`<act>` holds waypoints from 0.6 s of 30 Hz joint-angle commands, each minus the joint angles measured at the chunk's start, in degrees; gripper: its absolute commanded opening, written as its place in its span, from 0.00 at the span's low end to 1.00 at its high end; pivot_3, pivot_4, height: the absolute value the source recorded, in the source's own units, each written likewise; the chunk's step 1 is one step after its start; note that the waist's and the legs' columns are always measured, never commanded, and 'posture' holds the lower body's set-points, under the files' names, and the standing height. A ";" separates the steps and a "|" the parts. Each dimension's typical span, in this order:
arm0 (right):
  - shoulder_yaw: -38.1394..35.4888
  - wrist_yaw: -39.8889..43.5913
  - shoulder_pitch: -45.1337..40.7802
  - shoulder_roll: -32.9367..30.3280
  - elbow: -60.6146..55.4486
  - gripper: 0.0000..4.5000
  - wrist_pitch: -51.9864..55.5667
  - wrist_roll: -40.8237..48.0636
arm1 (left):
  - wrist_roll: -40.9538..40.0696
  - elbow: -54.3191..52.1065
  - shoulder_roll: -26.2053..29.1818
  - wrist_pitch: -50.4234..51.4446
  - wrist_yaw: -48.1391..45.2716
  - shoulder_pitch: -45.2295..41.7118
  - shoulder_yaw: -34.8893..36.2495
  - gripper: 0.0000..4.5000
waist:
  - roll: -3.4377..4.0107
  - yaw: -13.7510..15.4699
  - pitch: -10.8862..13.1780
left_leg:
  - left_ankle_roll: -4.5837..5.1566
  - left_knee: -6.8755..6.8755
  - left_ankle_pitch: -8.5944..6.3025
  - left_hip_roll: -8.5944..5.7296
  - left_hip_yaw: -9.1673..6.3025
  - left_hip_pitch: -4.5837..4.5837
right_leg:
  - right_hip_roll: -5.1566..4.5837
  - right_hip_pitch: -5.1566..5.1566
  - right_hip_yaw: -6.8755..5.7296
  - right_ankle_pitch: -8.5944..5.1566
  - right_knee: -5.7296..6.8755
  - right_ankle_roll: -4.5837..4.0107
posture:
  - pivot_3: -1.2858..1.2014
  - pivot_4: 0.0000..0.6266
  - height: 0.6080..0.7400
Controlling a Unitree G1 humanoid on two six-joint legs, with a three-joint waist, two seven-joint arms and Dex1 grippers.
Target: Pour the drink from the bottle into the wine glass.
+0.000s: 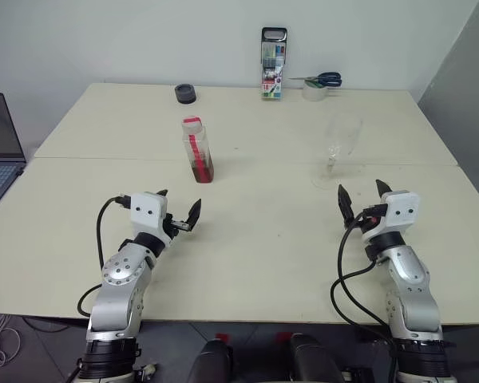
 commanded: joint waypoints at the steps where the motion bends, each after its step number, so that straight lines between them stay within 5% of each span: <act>1: -0.42 0.57 -0.42 0.07 -0.81 1.00 -1.64 1.08 | -0.26 -2.86 -0.07 -1.66 -0.02 -0.30 0.23 0.99 | 0.00 0.00 0.00 | 0.00 0.00 0.00 0.00 0.00 0.00 | 0.00 0.00 0.00 0.00 0.00 0.00 | 0.52 0.24 1.00; 18: 1.14 4.42 -0.82 -0.85 -0.65 1.00 -1.49 1.40 | 1.81 -1.51 -0.51 -1.47 2.99 -2.41 0.69 0.99 | 0.02 0.00 0.01 | 0.00 0.00 0.00 0.00 0.00 0.00 | 0.00 0.00 0.00 0.00 -0.01 0.00 | 0.52 0.24 1.00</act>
